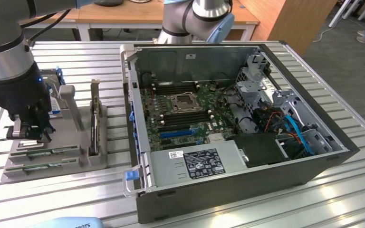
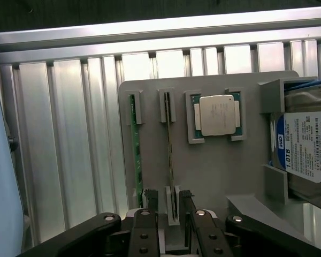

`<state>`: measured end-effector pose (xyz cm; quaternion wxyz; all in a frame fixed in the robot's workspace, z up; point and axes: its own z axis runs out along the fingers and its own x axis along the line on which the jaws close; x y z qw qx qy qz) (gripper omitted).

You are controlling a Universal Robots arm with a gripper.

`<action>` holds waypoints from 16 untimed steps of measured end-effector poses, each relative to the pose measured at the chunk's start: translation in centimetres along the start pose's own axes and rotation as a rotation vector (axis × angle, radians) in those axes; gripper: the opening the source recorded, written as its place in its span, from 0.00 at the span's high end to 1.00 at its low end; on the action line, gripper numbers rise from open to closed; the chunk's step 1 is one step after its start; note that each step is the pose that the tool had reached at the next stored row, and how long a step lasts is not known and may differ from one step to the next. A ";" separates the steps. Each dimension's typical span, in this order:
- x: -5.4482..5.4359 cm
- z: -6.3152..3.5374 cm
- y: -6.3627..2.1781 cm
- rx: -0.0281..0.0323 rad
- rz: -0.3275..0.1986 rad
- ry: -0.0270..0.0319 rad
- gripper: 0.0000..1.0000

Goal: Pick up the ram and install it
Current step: 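Pick up the ram and move it above insertion slot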

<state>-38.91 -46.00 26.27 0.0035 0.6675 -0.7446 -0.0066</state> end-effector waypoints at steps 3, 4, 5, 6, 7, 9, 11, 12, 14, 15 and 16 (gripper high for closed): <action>0.2 0.02 -0.03 0.0003 0.000 -0.0002 0.71; 0.3 0.01 -0.04 0.0001 0.000 -0.0001 0.71; 0.4 0.01 -0.05 0.0002 0.000 -0.0001 0.71; 0.6 0.01 -0.06 0.0001 0.000 -0.0001 0.71; 0.7 0.01 -0.08 0.0002 0.000 -0.0002 0.71; 1.0 0.00 -0.11 0.0001 0.000 -0.0001 0.71; 1.3 0.00 -0.14 0.0001 0.000 -0.0001 0.71; 1.4 0.00 -0.15 0.0001 0.000 -0.0001 0.71; 1.7 0.00 -0.18 0.0002 0.000 -0.0001 0.71; 1.7 0.00 -0.18 0.0001 0.000 -0.0001 0.71; 1.7 0.00 -0.18 0.0001 0.000 -0.0001 0.71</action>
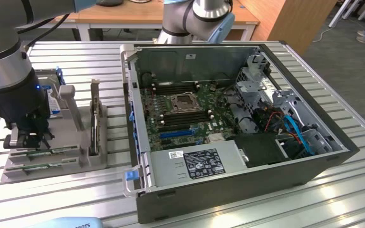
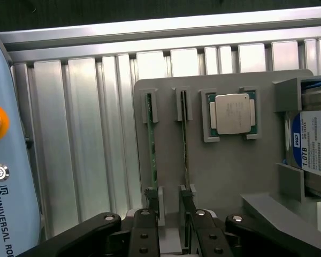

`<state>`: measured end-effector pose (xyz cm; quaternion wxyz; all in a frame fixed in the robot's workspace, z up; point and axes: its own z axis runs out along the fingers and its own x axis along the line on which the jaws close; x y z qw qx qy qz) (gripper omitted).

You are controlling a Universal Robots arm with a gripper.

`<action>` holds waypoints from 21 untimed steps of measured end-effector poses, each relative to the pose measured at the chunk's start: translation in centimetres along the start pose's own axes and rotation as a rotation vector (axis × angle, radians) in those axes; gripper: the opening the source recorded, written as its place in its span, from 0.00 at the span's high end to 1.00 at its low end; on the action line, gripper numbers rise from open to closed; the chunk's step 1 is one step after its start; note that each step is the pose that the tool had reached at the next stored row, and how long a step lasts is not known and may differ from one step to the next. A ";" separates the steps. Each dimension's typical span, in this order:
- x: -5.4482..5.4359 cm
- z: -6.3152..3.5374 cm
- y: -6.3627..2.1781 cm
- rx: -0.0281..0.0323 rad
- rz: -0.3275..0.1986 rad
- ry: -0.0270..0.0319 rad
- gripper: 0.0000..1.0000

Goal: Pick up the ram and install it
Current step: 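Pick up the ram and move it above insertion slot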

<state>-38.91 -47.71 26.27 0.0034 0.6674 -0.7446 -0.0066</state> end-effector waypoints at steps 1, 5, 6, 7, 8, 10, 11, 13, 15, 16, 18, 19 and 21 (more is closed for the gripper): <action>0.0 0.00 0.00 0.0001 0.000 0.0000 0.71; 0.0 0.33 -0.01 0.0001 0.000 0.0000 0.71; 0.0 0.45 -0.01 0.0001 0.000 0.0000 0.71; 0.1 0.58 -0.01 0.0002 0.000 -0.0001 0.71; 0.1 0.70 -0.02 0.0002 0.000 -0.0001 0.71; 0.1 0.92 -0.02 0.0001 -0.001 0.0000 0.71; 0.1 1.03 -0.02 0.0002 -0.001 -0.0001 0.71; 0.1 1.21 -0.03 0.0001 -0.001 0.0000 0.71; 0.1 1.28 -0.03 -0.0001 -0.002 0.0002 0.71; 0.1 1.28 -0.03 -0.0002 -0.002 0.0002 0.71; 0.1 1.29 -0.03 0.0000 -0.002 0.0001 0.71; 0.1 1.30 -0.03 0.0001 -0.002 0.0000 0.71; 0.2 1.32 -0.06 0.0003 -0.002 -0.0002 0.71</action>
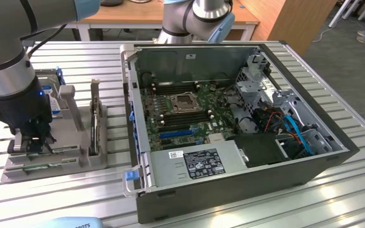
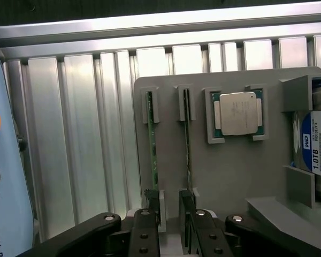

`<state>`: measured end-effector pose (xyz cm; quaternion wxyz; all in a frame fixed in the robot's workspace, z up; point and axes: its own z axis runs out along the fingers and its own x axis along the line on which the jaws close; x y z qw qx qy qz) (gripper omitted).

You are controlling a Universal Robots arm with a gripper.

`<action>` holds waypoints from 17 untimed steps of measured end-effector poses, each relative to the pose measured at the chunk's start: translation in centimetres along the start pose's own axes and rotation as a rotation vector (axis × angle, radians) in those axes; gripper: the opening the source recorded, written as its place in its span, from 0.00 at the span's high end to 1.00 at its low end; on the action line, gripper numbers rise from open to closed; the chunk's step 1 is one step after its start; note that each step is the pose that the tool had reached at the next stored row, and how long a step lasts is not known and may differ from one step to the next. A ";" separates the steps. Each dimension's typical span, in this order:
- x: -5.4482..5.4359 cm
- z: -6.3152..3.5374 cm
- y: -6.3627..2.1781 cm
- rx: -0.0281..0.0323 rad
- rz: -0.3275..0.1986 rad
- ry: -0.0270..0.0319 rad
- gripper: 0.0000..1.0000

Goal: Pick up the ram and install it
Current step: 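Pick up the ram and move it above insertion slot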

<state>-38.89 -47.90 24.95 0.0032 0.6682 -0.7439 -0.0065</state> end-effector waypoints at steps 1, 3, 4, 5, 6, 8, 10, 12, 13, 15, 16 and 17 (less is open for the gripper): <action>0.1 -0.01 0.00 -0.0002 0.000 0.0002 0.71; 0.1 -0.02 0.01 -0.0002 0.000 0.0002 0.71; 0.1 -0.02 0.01 -0.0002 0.001 0.0002 0.71; 0.1 0.01 0.01 -0.0002 0.001 0.0002 0.71; 0.1 0.08 0.01 -0.0001 0.000 0.0000 0.71; 0.1 0.24 0.00 -0.0003 0.000 0.0003 0.71; 0.1 0.44 0.00 -0.0003 0.000 0.0003 0.71; 0.1 0.65 -0.01 -0.0002 0.000 0.0002 0.71; 0.1 0.76 -0.01 -0.0002 0.000 0.0002 0.71; 0.1 1.00 -0.01 -0.0002 0.000 0.0002 0.71; 0.1 1.10 -0.01 -0.0002 0.000 0.0002 0.71; 0.1 1.10 -0.01 -0.0003 0.000 0.0003 0.71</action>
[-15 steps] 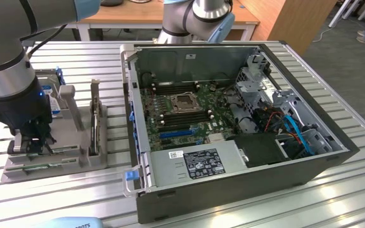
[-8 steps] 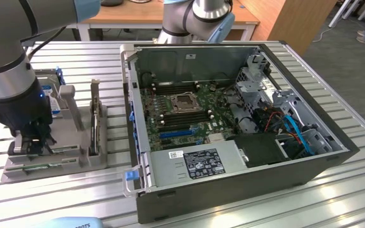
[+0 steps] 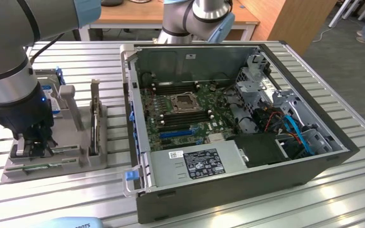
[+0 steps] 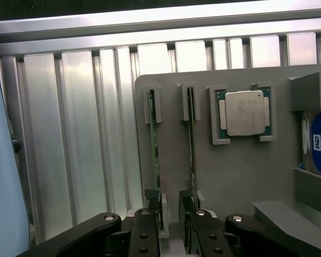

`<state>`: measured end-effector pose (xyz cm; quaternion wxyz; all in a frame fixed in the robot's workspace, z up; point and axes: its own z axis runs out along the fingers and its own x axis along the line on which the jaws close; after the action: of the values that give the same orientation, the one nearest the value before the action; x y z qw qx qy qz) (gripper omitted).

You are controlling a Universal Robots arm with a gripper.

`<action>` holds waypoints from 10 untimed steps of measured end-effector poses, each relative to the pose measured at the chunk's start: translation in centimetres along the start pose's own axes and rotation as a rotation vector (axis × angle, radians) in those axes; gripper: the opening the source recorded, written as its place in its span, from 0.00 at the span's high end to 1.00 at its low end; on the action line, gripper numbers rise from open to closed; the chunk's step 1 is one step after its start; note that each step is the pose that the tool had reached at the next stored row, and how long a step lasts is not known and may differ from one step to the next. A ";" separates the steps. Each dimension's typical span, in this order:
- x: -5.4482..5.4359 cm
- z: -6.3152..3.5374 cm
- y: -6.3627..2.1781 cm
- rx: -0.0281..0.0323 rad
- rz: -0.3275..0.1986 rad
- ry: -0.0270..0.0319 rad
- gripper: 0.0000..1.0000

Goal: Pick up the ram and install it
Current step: 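Pick up the ram and move it above insertion slot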

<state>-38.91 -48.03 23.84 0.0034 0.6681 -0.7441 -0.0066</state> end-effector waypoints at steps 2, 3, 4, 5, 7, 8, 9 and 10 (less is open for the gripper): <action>0.0 0.00 0.00 0.0000 0.000 0.0000 0.71; 0.0 0.00 0.00 0.0000 0.000 0.0000 0.71; 0.0 0.01 -0.01 0.0002 0.000 -0.0001 0.71; 0.2 0.02 -0.04 0.0002 0.000 -0.0002 0.71; 0.5 0.01 -0.05 0.0001 0.000 -0.0001 0.71; 0.6 0.01 -0.07 0.0001 0.000 -0.0001 0.71; 0.7 0.02 -0.09 0.0002 0.000 -0.0001 0.71; 0.8 0.04 -0.08 0.0001 0.000 -0.0001 0.71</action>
<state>-38.92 -48.81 23.80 0.0034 0.6681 -0.7441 -0.0066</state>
